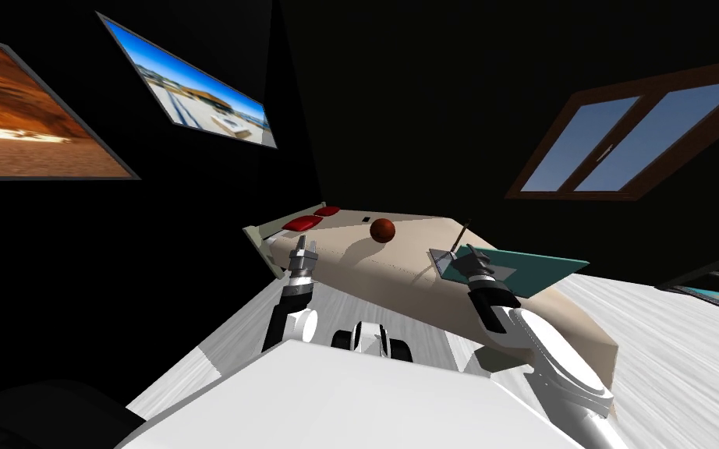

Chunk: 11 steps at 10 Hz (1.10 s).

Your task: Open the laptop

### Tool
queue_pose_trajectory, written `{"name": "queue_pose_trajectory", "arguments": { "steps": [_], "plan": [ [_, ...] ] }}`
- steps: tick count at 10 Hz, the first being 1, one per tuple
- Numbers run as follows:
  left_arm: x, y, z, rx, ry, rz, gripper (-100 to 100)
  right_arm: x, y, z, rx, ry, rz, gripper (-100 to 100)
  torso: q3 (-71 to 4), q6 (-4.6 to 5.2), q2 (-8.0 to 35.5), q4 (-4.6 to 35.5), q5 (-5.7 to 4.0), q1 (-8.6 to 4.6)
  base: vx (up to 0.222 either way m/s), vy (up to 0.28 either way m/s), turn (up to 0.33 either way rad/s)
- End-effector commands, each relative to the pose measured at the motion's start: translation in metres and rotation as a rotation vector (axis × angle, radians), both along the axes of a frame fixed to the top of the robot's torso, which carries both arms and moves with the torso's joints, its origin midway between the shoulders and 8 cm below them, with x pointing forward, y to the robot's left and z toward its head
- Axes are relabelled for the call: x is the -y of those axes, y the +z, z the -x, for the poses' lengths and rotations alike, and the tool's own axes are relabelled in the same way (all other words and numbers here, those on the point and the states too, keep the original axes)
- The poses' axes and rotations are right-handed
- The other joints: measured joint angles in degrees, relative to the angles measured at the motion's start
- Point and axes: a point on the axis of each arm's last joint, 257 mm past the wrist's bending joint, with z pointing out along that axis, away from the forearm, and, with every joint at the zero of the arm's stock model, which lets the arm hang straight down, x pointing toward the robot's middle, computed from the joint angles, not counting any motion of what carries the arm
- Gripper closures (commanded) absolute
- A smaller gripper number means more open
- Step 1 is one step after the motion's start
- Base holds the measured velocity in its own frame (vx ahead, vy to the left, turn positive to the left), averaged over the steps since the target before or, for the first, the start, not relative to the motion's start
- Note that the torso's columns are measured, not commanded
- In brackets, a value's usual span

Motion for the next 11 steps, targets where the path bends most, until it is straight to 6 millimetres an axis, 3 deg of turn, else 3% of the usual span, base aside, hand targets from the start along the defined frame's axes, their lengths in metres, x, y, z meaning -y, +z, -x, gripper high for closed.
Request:
{"name": "queue_pose_trajectory", "arguments": {
  "steps": [1,2,3,5,6,8,9,11],
  "plan": [
    [0.0,0.0,0.0,0.0,0.0,0.0,0,0.018,-0.011,0.005,-0.041,0.005,-0.024,100,-0.2,-0.15,-0.3,-0.2,-0.08,0.04,0.018,0.054,0.048],
    [0.0,0.0,0.0,0.0,0.0,0.0,0,0.019,-0.01,0.004,-0.042,0.006,-0.016,100,-0.3,-0.15,-0.5,-0.2,-0.11,-0.06,0.006,0.026,-0.015],
    [0.0,0.0,0.0,0.0,0.0,0.0,0,0.033,-0.03,0.011,-0.082,-0.004,-0.082,100,-0.2,-0.15,-0.4,-0.2,-0.1,-0.16,0.025,0.039,0.092],
    [0.0,0.0,0.0,0.0,0.0,0.0,0,0.04,-0.018,0.009,-0.086,0.008,-0.032,100,-0.2,-0.2,-0.5,-0.4,-0.37,-0.27,0.021,0.035,0.034],
    [0.0,0.0,0.0,0.0,0.0,0.0,0,0.054,-0.038,0.017,-0.126,-0.008,-0.101,100,-0.2,-0.19,-0.4,-0.4,-0.39,-0.33,0.027,0.055,0.126],
    [0.0,0.0,0.0,0.0,0.0,0.0,0,0.06,-0.026,0.015,-0.13,0.004,-0.049,100,-0.3,-0.09,-0.6,-0.5,-0.54,-0.48,0.021,0.038,0.024],
    [0.0,0.0,0.0,0.0,0.0,0.0,0,0.075,-0.046,0.024,-0.171,-0.018,-0.113,100,-0.2,-0.11,-0.4,-0.4,-0.5,-0.51,0.039,0.043,0.141],
    [0.0,0.0,0.0,0.0,0.0,0.0,0,0.081,-0.034,0.022,-0.174,-0.008,-0.078,100,-0.2,-0.12,-0.5,-0.5,-0.59,-0.58,0.011,0.042,0.014]
  ]
}}
